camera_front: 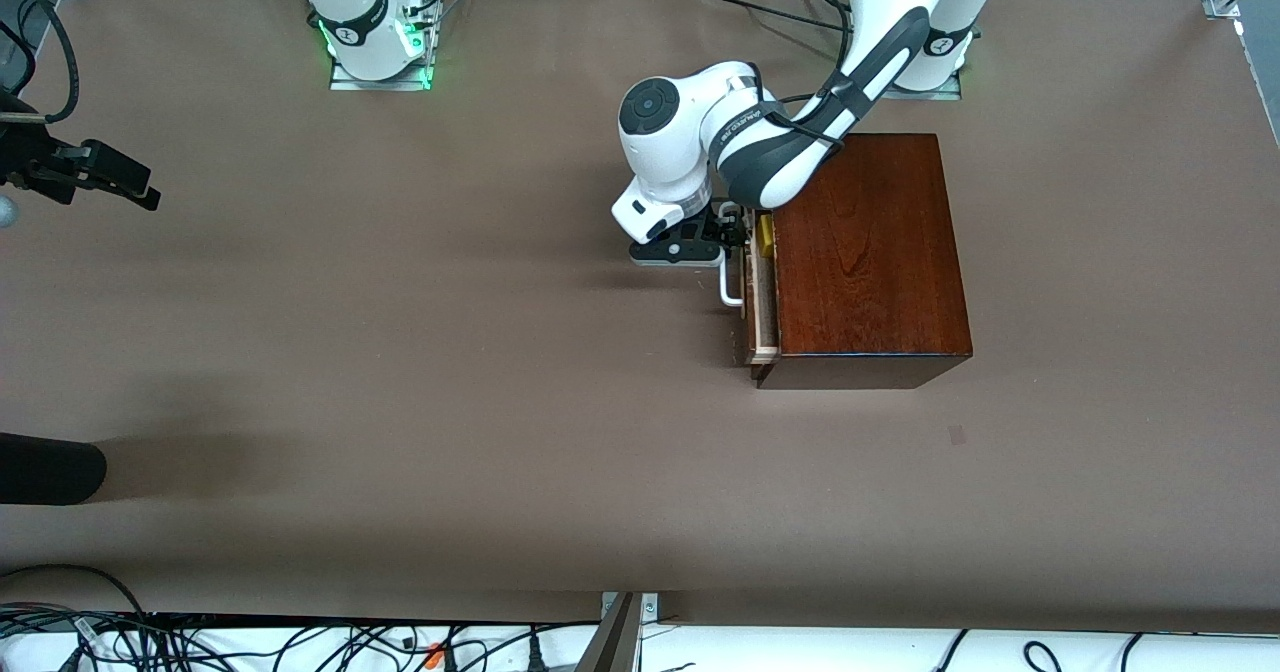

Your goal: Open drawer, take yellow block, close drawer

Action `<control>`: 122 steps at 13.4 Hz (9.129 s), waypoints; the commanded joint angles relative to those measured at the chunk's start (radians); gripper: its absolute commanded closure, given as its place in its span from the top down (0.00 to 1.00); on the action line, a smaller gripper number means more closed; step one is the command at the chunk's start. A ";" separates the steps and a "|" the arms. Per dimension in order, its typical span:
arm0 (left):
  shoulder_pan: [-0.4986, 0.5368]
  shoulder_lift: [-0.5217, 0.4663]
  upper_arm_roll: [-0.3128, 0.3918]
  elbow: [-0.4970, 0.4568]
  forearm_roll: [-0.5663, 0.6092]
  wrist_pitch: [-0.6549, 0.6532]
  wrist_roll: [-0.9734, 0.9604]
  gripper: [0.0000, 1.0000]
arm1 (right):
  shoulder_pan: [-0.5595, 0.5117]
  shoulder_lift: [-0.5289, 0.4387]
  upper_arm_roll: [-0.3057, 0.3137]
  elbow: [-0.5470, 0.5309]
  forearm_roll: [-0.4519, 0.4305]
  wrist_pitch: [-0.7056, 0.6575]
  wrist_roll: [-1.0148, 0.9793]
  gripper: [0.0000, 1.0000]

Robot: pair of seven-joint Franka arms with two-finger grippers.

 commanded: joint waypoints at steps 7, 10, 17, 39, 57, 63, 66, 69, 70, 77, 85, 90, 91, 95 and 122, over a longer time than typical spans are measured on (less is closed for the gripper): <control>-0.030 0.071 -0.010 0.096 -0.021 0.136 -0.014 1.00 | -0.009 -0.005 0.006 0.010 0.000 -0.017 -0.012 1.00; -0.045 0.082 -0.010 0.108 -0.021 0.145 -0.016 1.00 | -0.009 -0.005 0.006 0.010 0.000 -0.017 -0.012 1.00; -0.036 0.070 -0.010 0.116 -0.021 0.128 -0.005 1.00 | -0.009 -0.005 0.006 0.011 0.000 -0.017 -0.012 1.00; -0.056 0.055 -0.011 0.220 -0.011 -0.055 0.006 1.00 | -0.009 -0.005 0.006 0.010 0.000 -0.017 -0.012 1.00; 0.521 -0.322 0.035 0.425 -0.381 -0.703 0.830 1.00 | 0.037 0.012 0.246 0.022 0.073 -0.004 0.441 1.00; 0.316 -0.611 0.492 0.132 -0.530 -0.504 1.132 1.00 | 0.245 0.075 0.274 0.027 0.069 0.123 1.068 1.00; 0.288 -0.697 0.547 -0.002 -0.528 -0.370 1.131 1.00 | 0.354 0.130 0.274 0.048 0.063 0.212 1.357 1.00; 0.291 -0.696 0.543 0.001 -0.518 -0.422 1.141 1.00 | 0.472 0.254 0.274 0.166 0.060 0.230 1.740 1.00; 0.299 -0.679 0.543 0.016 -0.518 -0.427 1.145 1.00 | 0.506 0.299 0.273 0.209 0.060 0.232 1.851 1.00; 0.285 -0.667 0.532 0.041 -0.516 -0.436 1.145 1.00 | 0.655 0.555 0.267 0.422 0.032 0.387 2.351 1.00; 0.283 -0.645 0.524 0.059 -0.516 -0.436 1.144 1.00 | 0.787 0.758 0.247 0.505 -0.098 0.551 2.528 1.00; 0.283 -0.645 0.524 0.061 -0.516 -0.436 1.145 1.00 | 0.827 0.810 0.233 0.504 -0.100 0.592 2.553 1.00; 0.283 -0.645 0.524 0.059 -0.516 -0.436 1.145 1.00 | 0.828 0.816 0.233 0.502 -0.099 0.592 2.553 1.00; 0.283 -0.645 0.524 0.059 -0.516 -0.436 1.144 1.00 | 0.832 0.834 0.233 0.494 -0.097 0.591 2.553 1.00; 0.283 -0.645 0.524 0.061 -0.516 -0.436 1.144 1.00 | 0.534 0.529 0.231 0.490 0.052 0.114 1.903 0.03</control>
